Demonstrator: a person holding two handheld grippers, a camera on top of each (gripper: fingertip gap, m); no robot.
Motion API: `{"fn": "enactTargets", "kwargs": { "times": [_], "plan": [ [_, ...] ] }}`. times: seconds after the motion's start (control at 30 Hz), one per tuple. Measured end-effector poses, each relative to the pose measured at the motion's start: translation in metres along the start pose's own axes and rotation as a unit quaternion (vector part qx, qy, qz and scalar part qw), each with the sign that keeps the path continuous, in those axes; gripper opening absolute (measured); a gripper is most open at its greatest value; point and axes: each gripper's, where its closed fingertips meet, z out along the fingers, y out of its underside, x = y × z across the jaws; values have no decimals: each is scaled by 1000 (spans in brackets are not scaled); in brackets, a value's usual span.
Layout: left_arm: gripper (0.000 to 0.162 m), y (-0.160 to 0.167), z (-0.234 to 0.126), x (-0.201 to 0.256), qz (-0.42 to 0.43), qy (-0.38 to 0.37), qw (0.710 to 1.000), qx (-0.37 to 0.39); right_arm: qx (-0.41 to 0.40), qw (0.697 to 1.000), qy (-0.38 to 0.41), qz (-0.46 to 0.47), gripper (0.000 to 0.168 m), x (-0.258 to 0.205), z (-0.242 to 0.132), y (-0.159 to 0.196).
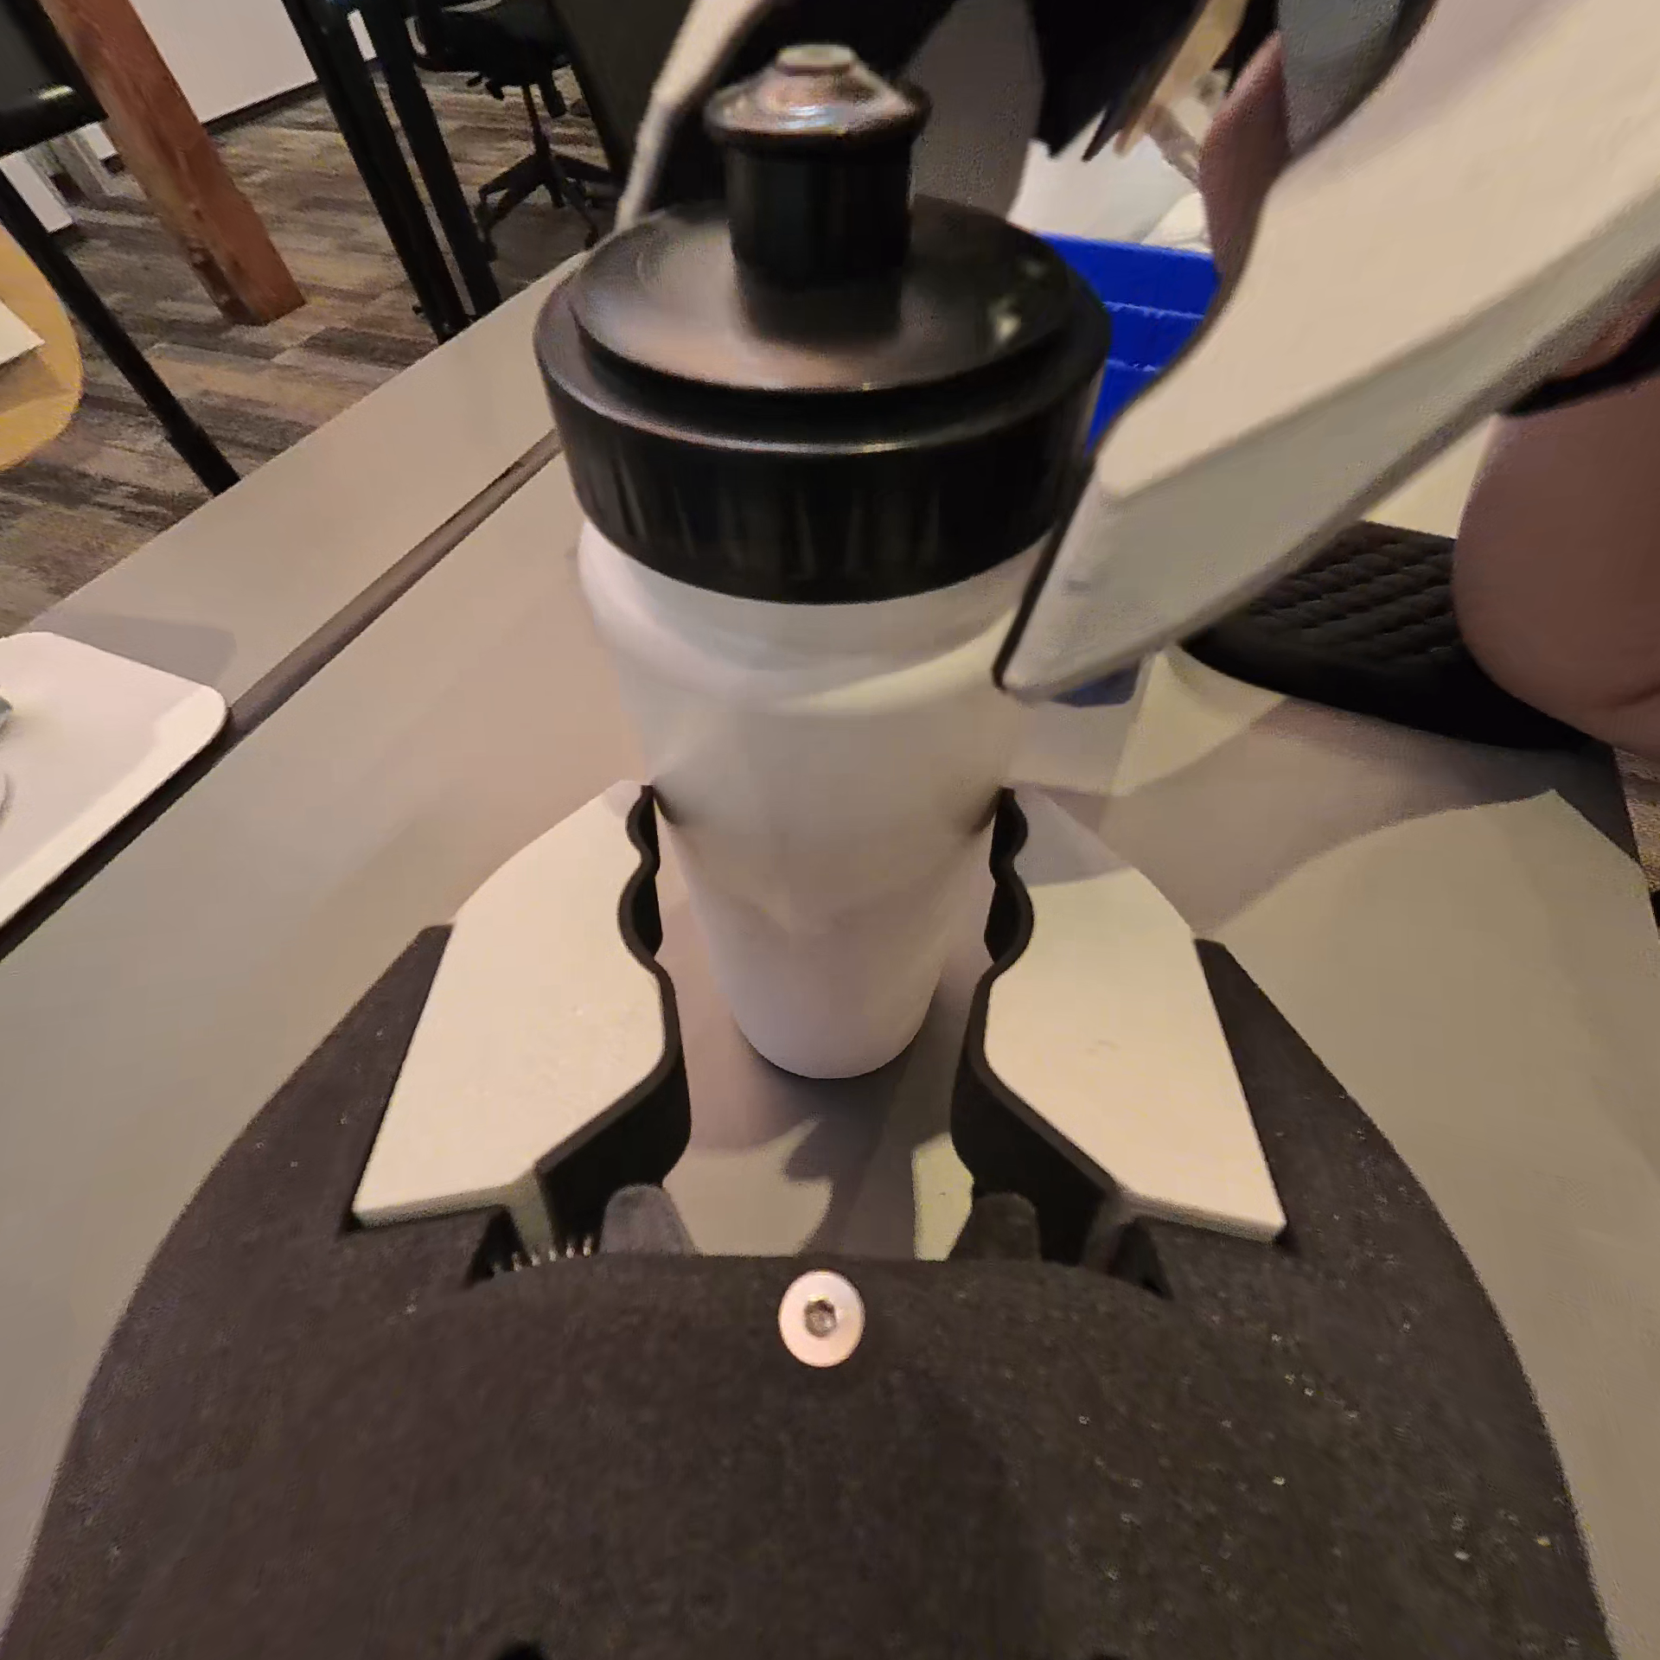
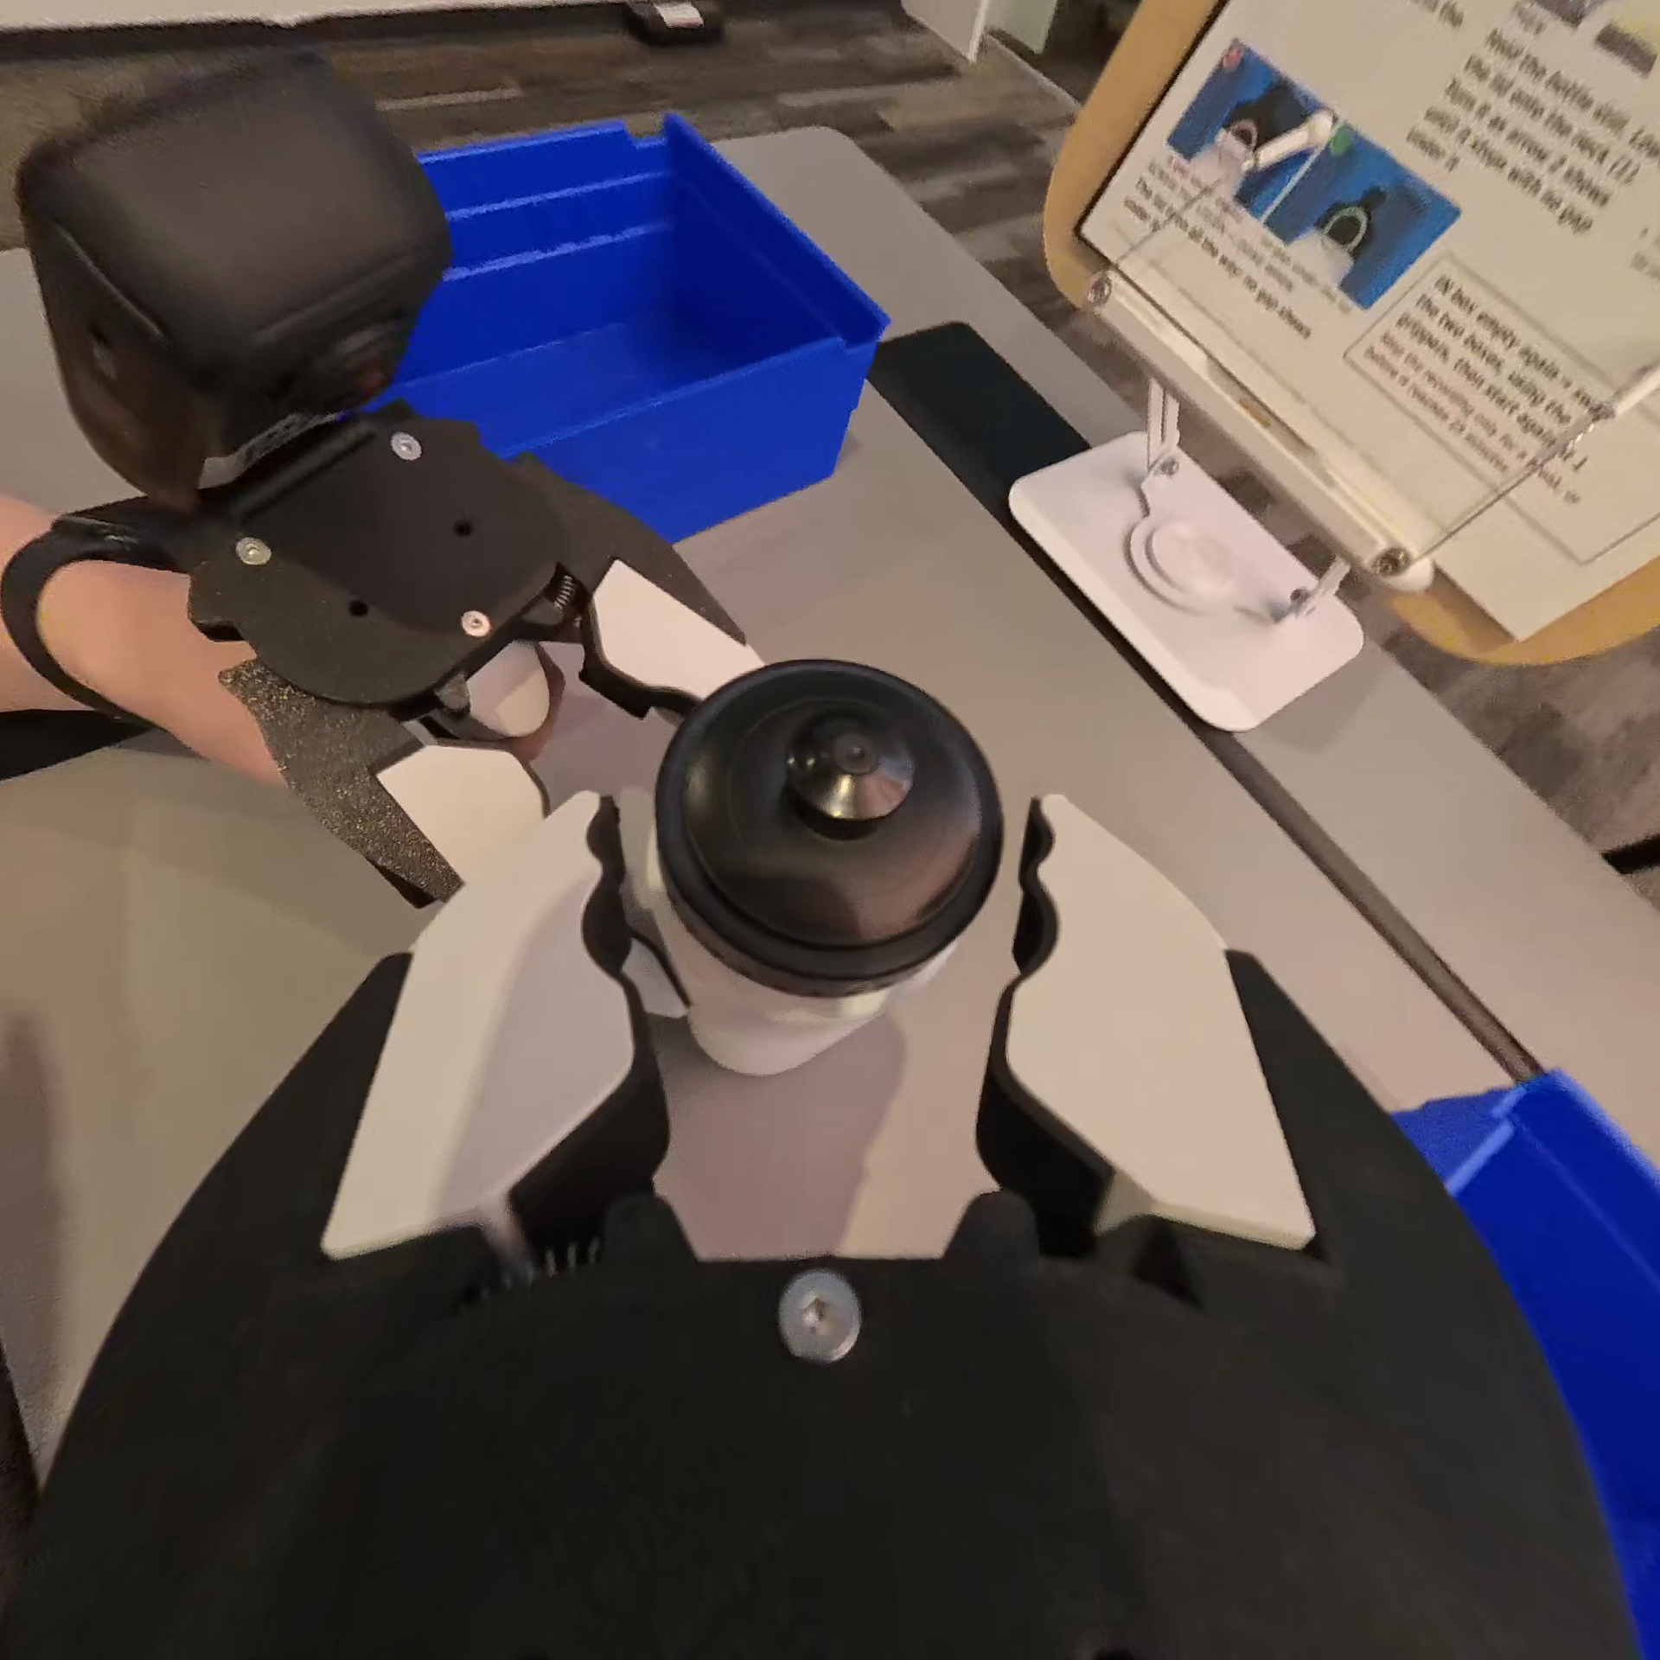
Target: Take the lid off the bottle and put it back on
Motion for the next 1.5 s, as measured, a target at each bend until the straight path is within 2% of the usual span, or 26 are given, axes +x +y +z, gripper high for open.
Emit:
{"fn": "enactTargets", "kwargs": {
  "times": [0.1, 0.27, 0.4, 0.5, 0.57, 0.63, 0.77, 0.87, 1.0, 1.1, 1.13, 1.23, 1.37, 1.5],
  "plan": [
    [71, 0, 0, 0, 5, -5, 1000, -2, -20, 999, 22, -19, 80, 1, 3, 4],
    [71, 0, 0, 6, 12, 16, 1000, -2, -21, 999, -30, -19, 78, -3, -2, 6],
    [71, 0, 0, 19, 26, 59, 998, -2, -7, 987, -128, -101, 78, -15, -13, 11],
    [71, -1, -1, 36, 67, 96, 993, -1, 56, 952, -228, -199, 78, -33, -29, 15],
    [71, -2, -1, 50, 88, 127, 988, 3, 89, 930, -294, -202, 78, -43, -40, 18],
    [71, -2, -1, 58, 76, 151, 986, 8, 99, 923, -329, -172, 78, -46, -42, 17],
    [71, -2, 1, 48, 52, 129, 990, 11, 60, 944, -293, -137, 79, -36, -28, 19],
    [71, -2, 2, 32, 45, 77, 996, 3, 46, 966, -226, -118, 91, -29, -18, 10],
    [71, -1, 1, 14, 23, 29, 999, 3, 15, 997, -77, -14, 91, -2, -8, -1],
    [71, -1, 1, 9, 14, 15, 1000, 0, 10, 999, -41, 13, 88, -2, -9, -3],
    [71, 0, 0, 10, 16, 15, 1000, -1, 9, 999, -39, 5, 78, -4, -10, -3],
    [71, -1, 0, 12, 25, 22, 999, -1, 0, 999, -49, -21, 75, -8, -13, -2],
    [71, -1, 0, 28, 46, 70, 996, 0, 0, 987, -139, -82, 75, -22, -26, 5],
    [71, -2, 0, 52, 75, 127, 989, 11, 72, 941, -272, -185, 75, -43, -48, 12]
  ]
}}
